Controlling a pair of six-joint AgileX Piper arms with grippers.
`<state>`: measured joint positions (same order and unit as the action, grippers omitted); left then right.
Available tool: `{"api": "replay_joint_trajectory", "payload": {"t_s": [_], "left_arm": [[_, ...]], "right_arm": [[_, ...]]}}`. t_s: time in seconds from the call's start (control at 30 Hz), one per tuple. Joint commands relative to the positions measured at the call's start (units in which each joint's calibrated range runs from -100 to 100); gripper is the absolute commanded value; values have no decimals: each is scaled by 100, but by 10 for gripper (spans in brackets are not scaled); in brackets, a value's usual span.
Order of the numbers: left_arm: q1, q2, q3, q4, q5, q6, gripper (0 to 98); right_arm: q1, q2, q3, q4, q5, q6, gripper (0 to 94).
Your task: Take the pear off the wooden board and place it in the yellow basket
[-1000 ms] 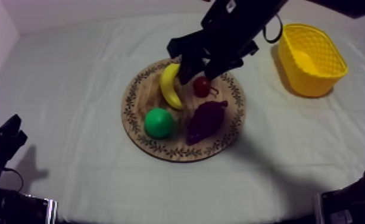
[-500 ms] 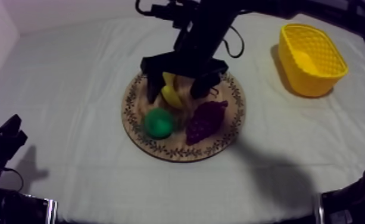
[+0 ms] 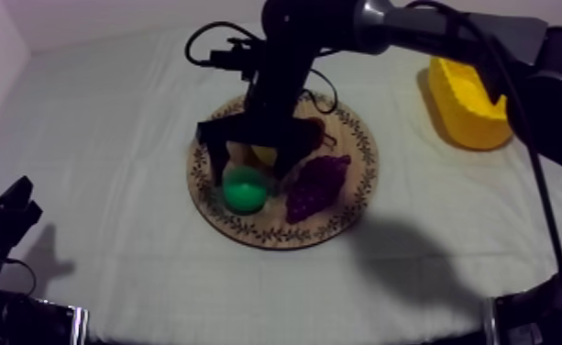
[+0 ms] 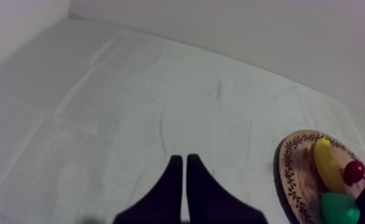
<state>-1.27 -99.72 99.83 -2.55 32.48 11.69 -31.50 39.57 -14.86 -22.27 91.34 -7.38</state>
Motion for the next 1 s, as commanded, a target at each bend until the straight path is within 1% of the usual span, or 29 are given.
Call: {"api": "replay_joint_trajectory", "payload": {"t_s": [0.0, 0.3, 0.6, 0.67, 0.8, 0.97], "left_arm": [[0, -2, -5, -1, 1, 0, 1], [0, -2, -5, -1, 1, 0, 1], [0, -2, -5, -1, 1, 0, 1], [0, -2, -5, -1, 1, 0, 1], [0, -2, -5, -1, 1, 0, 1], [0, -2, -5, -1, 1, 0, 1]], "right_arm": [[-2, 121, -35, -10, 0, 24, 918], [-15, 566, -306, -60, 6, 14, 905], [-51, 994, -565, -77, 26, 29, 779], [-53, 1052, -593, -78, 13, 41, 726], [-35, 1088, -633, -58, -24, 65, 584], [6, 1005, -631, -21, -60, 110, 429]]}}
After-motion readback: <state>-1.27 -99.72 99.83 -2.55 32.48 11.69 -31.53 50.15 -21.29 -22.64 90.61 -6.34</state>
